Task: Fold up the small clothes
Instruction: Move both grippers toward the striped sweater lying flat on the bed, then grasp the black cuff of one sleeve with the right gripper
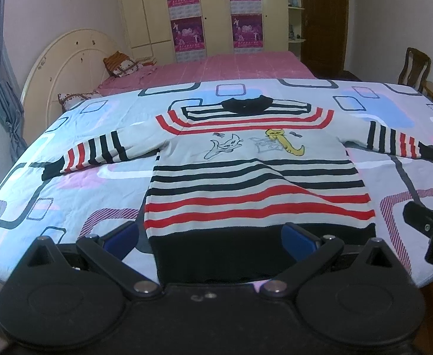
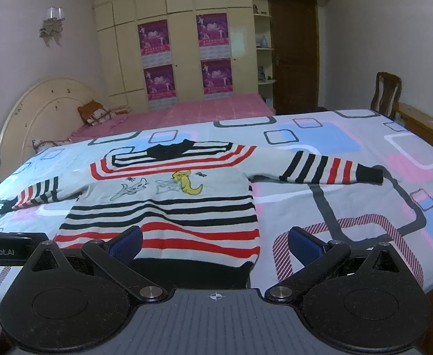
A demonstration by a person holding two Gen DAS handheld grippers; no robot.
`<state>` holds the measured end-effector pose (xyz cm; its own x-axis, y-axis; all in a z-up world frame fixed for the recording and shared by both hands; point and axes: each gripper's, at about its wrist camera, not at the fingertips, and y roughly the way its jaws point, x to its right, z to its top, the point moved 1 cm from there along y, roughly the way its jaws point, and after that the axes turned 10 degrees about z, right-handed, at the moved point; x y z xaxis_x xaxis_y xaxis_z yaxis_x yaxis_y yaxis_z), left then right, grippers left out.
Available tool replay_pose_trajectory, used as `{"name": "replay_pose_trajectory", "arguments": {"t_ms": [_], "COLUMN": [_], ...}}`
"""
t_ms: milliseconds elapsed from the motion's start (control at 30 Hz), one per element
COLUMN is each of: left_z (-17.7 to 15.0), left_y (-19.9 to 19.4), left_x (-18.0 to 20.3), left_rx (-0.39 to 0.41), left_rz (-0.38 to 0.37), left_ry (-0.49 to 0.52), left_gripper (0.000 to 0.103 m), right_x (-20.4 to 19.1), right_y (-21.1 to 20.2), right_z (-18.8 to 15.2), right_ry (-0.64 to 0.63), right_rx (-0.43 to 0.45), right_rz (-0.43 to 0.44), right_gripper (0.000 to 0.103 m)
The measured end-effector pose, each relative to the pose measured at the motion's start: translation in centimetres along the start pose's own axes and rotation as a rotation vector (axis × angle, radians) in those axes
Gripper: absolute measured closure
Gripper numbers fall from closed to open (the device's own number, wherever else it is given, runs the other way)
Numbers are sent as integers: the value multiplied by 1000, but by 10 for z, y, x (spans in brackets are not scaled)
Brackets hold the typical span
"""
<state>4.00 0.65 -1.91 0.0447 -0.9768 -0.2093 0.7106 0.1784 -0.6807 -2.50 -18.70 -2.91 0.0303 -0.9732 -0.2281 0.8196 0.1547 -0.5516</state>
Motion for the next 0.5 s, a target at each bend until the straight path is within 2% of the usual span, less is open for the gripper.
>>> {"name": "replay_pose_trajectory", "arguments": {"t_ms": [500], "left_z": [29], "left_y": [53], "left_x": [-14], "left_rx": [-25], "left_rz": [17], "left_ry": [14], "left_gripper": [0], "right_x": [1], "right_y": [41], "right_z": [12], "right_ry": [24], "right_rx": [-13], "right_rz": [-57], "right_gripper": [0]}}
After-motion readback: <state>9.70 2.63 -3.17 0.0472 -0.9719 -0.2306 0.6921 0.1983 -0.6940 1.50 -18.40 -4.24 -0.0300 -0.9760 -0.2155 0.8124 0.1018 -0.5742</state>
